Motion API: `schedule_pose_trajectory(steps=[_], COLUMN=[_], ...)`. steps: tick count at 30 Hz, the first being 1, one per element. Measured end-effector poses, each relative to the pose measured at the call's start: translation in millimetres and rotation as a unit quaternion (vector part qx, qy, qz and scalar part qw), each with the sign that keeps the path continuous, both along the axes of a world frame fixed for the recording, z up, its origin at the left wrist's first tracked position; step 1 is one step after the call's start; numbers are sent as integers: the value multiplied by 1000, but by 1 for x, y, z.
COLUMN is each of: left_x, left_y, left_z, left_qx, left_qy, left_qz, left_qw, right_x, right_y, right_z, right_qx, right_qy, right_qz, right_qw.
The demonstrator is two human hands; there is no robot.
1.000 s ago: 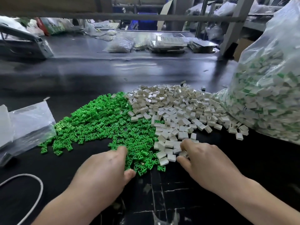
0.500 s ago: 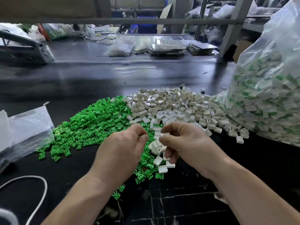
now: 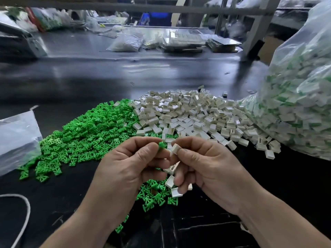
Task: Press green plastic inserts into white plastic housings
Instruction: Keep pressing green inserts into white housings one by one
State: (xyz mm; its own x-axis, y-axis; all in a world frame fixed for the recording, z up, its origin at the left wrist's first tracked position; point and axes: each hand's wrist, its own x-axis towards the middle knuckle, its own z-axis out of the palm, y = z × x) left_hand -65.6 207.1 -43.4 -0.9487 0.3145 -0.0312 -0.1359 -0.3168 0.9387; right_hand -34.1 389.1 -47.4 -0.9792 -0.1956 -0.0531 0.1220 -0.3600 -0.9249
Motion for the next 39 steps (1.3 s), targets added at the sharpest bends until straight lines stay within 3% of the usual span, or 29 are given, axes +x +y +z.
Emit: schedule_pose_trajectory(steps=[8, 19, 23, 27, 32, 39], left_x=[4, 8, 7, 7, 9, 14], left_y=[1, -1, -2, 1, 0, 1], left_z=[3, 1, 1, 2, 2, 4], left_qx=[55, -54, -37, -12, -55, -94], left_qy=[-38, 29, 22, 13, 35, 102], left_qz=[-19, 8, 6, -12, -1, -13], left_qw=[998, 998, 999, 1000, 998, 990], right_x=[4, 8, 8, 8, 13, 12], right_y=[-1, -1, -1, -2, 1, -1], right_z=[0, 4, 5, 2, -1, 2], right_qx=[11, 38, 30, 118, 256, 191], right_qy=[40, 33, 45, 53, 74, 62], right_qz=[-12, -54, -56, -85, -46, -2], right_qw=[999, 997, 997, 988, 963, 980])
